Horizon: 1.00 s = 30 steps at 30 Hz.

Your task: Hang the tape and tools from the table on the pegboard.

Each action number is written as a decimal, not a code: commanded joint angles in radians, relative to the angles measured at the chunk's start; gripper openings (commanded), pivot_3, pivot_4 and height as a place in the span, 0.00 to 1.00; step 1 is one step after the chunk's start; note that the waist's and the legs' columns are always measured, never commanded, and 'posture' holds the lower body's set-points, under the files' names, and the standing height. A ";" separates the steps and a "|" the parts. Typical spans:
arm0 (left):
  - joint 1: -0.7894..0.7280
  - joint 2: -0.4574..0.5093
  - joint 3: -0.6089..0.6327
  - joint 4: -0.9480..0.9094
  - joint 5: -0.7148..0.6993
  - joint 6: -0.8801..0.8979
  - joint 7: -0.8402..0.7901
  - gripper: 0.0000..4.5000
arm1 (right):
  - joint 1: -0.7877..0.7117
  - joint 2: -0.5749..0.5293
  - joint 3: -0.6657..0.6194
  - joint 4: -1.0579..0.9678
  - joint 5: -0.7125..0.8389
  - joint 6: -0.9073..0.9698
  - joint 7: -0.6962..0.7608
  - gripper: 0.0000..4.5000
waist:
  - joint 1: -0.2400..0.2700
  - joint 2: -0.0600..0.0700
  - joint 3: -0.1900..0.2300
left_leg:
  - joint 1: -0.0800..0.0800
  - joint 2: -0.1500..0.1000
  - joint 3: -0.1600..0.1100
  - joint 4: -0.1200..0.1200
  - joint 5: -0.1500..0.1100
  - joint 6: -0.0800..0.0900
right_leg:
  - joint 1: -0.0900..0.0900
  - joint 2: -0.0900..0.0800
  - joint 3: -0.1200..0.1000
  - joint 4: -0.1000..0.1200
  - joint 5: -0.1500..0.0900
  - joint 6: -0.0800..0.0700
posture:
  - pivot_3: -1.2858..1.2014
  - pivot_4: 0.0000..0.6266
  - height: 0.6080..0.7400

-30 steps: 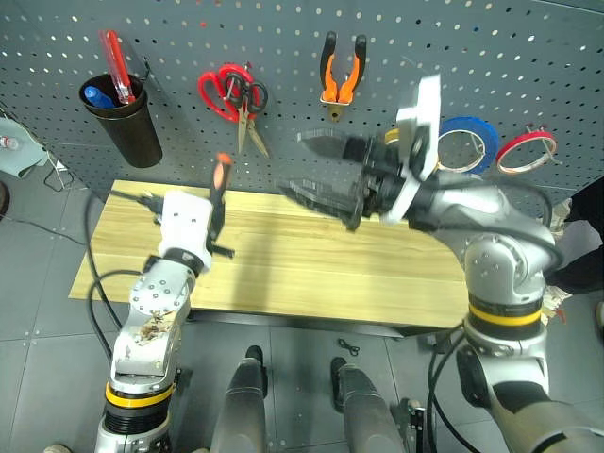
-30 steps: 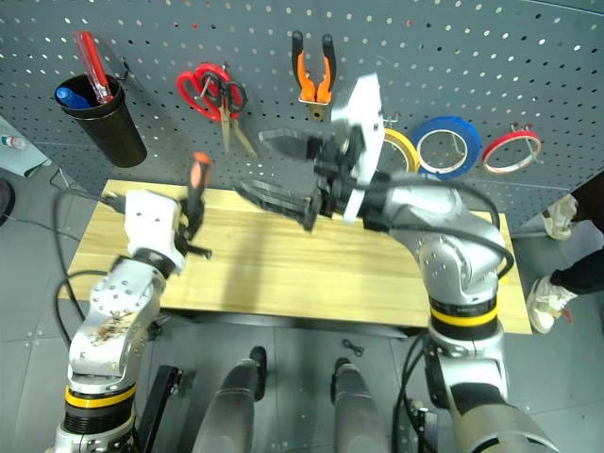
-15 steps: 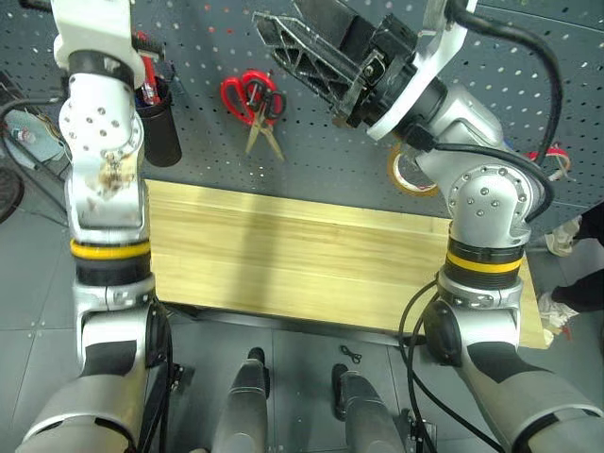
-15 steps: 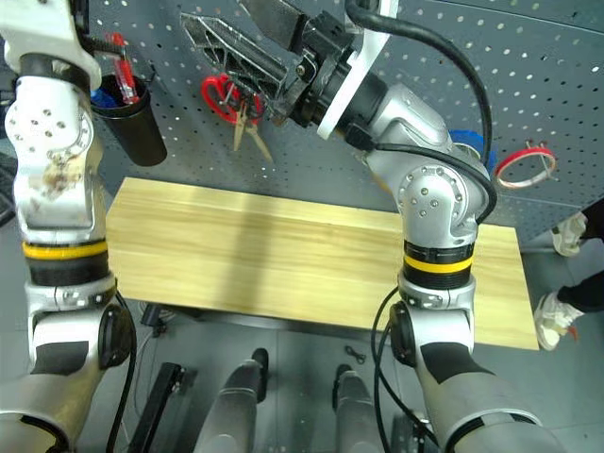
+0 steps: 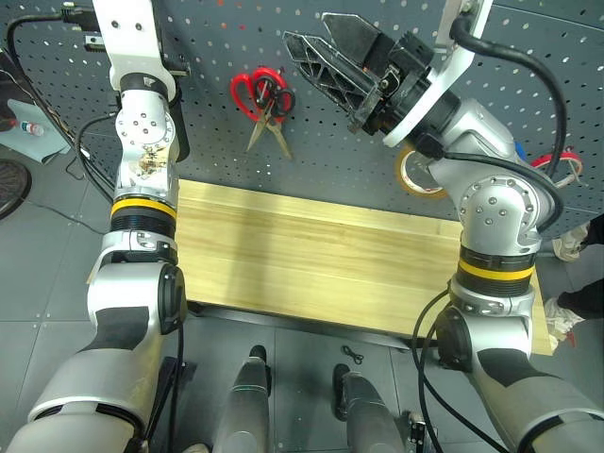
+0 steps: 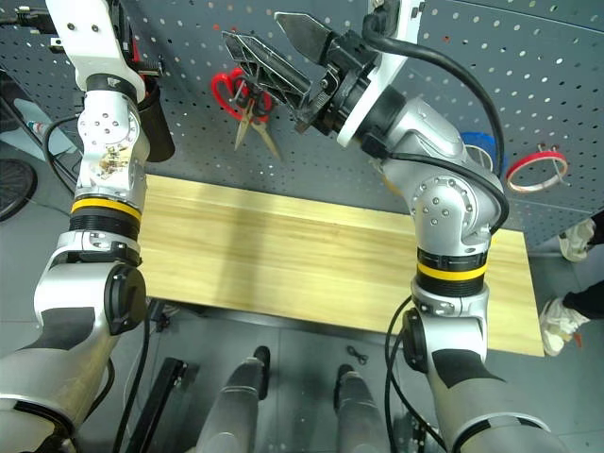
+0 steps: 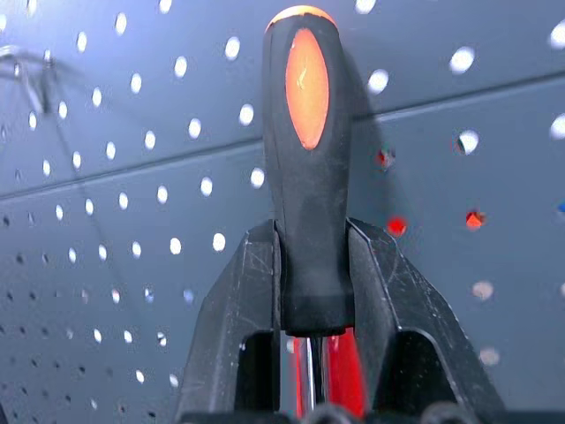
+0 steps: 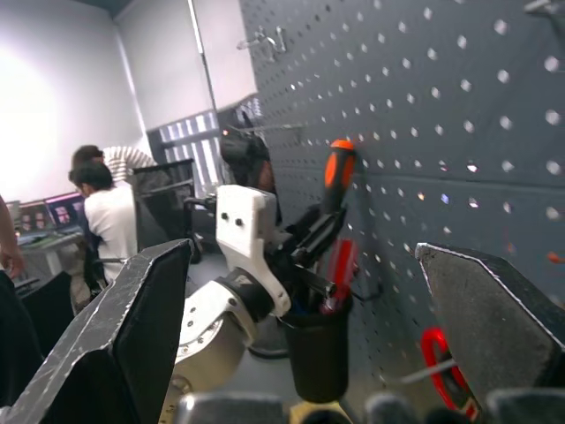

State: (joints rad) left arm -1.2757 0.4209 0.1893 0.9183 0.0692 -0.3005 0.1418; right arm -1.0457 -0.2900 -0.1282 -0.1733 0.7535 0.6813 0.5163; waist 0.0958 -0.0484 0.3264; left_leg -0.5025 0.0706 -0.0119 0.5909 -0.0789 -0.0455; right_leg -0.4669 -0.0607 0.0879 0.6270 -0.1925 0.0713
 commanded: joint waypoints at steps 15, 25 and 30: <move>0.189 0.090 0.041 -0.668 -0.270 0.277 -0.311 0.99 | 0.213 -0.189 0.007 -0.228 0.019 0.055 0.052 1.00 | 0.003 0.000 0.000 | 0.000 0.000 -0.001 0.000 0.001 -0.002 | 0.002 0.000 -0.001 0.003 0.000 0.000 | 0.60 0.39 1.00; 0.661 0.238 -0.128 -1.164 -0.524 0.950 -0.627 0.99 | 0.503 -0.296 0.166 -0.206 -0.208 0.012 0.074 1.00 | -0.003 0.002 -0.024 | 0.013 0.000 -0.002 0.000 0.003 -0.002 | 0.011 0.000 -0.001 0.001 -0.002 -0.002 | 0.60 0.39 1.00; 0.876 0.181 -0.284 -1.128 -0.417 0.935 -0.633 0.99 | 0.682 -0.288 0.233 -0.153 -0.385 -0.048 -0.013 1.00 | -0.001 0.002 -0.024 | 0.011 0.000 -0.002 0.002 0.003 -0.002 | 0.009 0.000 -0.001 0.003 -0.002 -0.003 | 0.60 0.38 1.00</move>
State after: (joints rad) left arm -0.3949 0.6149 -0.0742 -0.1985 -0.3789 0.6581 -0.4920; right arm -0.3744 -0.5759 0.1109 -0.3229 0.4232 0.6818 0.5360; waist 0.0948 -0.0469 0.3024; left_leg -0.4914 0.0709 -0.0138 0.5932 -0.0759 -0.0475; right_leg -0.4578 -0.0608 0.0873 0.6293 -0.1945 0.0688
